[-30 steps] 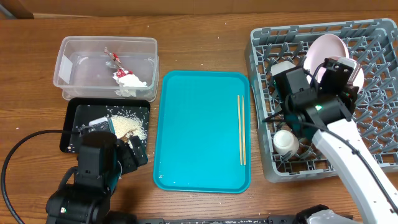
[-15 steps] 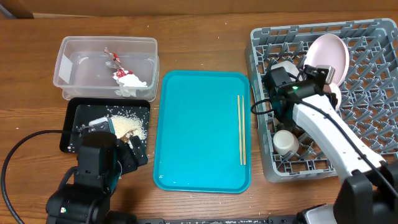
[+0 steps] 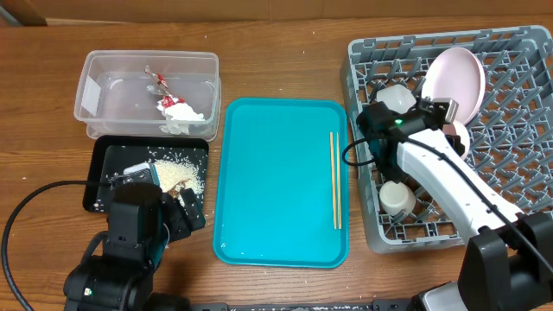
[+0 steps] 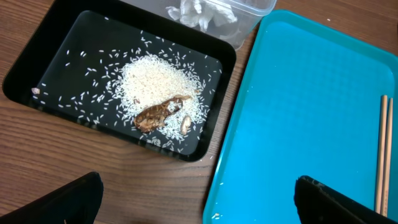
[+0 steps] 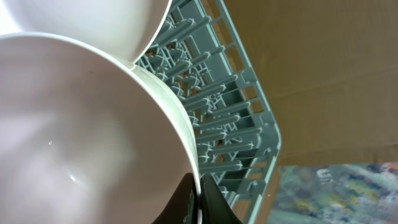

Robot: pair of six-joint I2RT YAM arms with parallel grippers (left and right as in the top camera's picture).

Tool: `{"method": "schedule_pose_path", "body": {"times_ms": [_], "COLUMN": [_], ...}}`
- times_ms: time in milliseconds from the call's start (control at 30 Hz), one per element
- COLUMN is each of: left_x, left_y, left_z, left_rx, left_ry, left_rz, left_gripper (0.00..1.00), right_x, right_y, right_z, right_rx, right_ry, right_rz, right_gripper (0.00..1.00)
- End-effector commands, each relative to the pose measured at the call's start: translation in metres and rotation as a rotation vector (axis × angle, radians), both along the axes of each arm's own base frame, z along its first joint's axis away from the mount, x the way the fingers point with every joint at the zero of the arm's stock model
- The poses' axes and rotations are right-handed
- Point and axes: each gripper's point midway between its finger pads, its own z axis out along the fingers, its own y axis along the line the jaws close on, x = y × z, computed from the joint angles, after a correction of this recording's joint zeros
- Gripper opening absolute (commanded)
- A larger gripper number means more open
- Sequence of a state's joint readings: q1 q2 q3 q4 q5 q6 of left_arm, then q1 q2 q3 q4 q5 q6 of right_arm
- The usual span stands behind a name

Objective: Sort waste into correct bins and load items into the dishwasher

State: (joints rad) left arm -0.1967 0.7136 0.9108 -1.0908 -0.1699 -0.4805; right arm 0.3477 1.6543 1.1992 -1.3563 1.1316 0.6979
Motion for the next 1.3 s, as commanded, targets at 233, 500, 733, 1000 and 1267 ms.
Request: {"method": "schedule_pose_path", "body": {"times_ms": [233, 500, 733, 1000, 1267], "left_x": [0.000, 0.000, 0.000, 0.000, 0.000], "left_y": [0.002, 0.002, 0.002, 0.002, 0.002], "left_z": [0.002, 0.002, 0.002, 0.002, 0.002], "left_rx": [0.002, 0.002, 0.002, 0.002, 0.003], "left_ry": [-0.012, -0.012, -0.012, -0.012, -0.012], "left_rz": [0.020, 0.020, 0.020, 0.020, 0.019], "left_gripper": [1.00, 1.00, 1.00, 1.00, 1.00], "right_x": [-0.015, -0.027, -0.012, 0.006, 0.016], "right_y": [0.025, 0.020, -0.017, -0.017, -0.012], "right_z": [0.039, 0.084, 0.087, 0.051, 0.024], "right_rx": [0.024, -0.012, -0.025, 0.071, 0.083], "right_ry": [-0.128, -0.326, -0.442, -0.281, -0.225], "right_rz": [0.076, 0.100, -0.045, -0.031, -0.026], "right_gripper": [0.04, 0.04, 0.04, 0.04, 0.04]}}
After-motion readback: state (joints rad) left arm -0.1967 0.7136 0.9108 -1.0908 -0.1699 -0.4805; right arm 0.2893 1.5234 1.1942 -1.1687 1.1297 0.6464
